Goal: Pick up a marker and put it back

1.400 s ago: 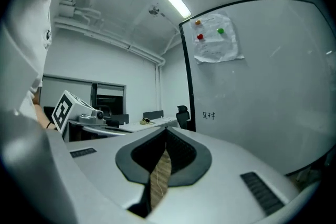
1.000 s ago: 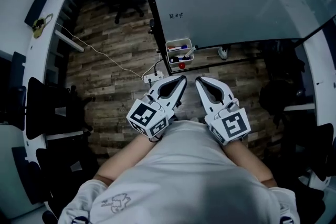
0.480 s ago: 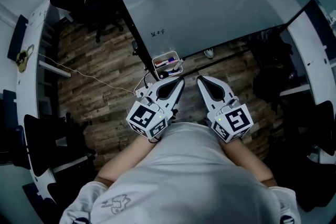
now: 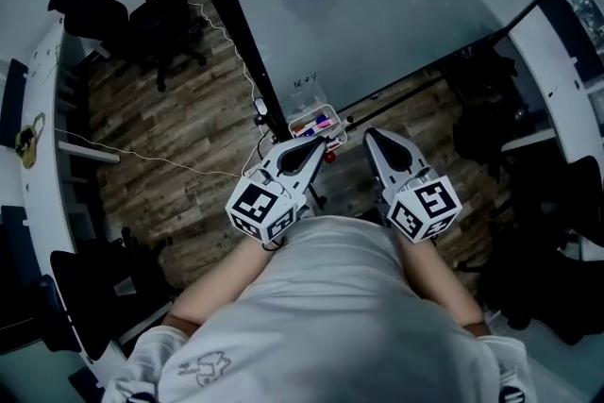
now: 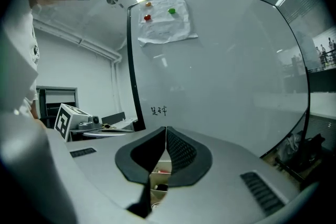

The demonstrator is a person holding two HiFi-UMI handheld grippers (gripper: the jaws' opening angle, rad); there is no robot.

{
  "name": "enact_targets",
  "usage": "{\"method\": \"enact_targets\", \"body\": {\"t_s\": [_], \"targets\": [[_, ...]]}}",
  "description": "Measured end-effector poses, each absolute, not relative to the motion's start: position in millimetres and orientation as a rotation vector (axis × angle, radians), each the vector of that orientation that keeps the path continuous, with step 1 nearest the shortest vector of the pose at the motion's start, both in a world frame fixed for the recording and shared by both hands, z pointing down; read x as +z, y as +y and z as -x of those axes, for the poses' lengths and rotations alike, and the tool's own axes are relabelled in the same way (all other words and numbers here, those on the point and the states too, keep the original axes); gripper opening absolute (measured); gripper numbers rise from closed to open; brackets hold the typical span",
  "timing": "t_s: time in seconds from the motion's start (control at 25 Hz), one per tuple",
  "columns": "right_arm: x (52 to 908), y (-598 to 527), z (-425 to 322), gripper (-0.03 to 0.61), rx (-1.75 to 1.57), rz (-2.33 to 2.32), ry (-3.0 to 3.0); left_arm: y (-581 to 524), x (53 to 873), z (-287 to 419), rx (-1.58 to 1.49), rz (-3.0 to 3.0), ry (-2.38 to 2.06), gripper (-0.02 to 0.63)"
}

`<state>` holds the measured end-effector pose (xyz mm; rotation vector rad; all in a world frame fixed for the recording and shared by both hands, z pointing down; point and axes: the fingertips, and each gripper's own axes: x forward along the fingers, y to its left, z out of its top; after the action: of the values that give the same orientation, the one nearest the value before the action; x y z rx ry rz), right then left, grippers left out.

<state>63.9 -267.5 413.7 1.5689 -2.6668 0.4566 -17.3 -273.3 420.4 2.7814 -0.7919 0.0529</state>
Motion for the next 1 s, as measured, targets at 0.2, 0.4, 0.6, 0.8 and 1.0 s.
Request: {"method": "enact_targets", "body": {"t_s": [0.2,0.4,0.6,0.8,1.0], "targets": [[435.3,-279.4,-60.4,0.012,0.571,-1.601,-2.613,-282.0,438.0,33.8,0.095,-2.747,-0.745,0.005],[453.9,-295.1,-58.8,0.014,0.645,-1.562,-2.584,-296.0,449.6,35.9,0.136,-2.730,-0.781,0.005],[473.6,-310.8,-63.9,0.014,0.670,-1.534,-2.561,-304.5,459.9,27.1,0.170,-2.699,-0.792,0.005],[486.3,-322.6,-69.0,0.058,0.707,-1.502,-2.569,-310.8,468.6,17.1,0.207,-2.674,-0.814,0.005],[510.0,-330.7,-67.1,0.092,0.781,-1.415,-2.568,-315.8,481.3,11.5,0.248,-2.637,-0.851,0.005]]}}
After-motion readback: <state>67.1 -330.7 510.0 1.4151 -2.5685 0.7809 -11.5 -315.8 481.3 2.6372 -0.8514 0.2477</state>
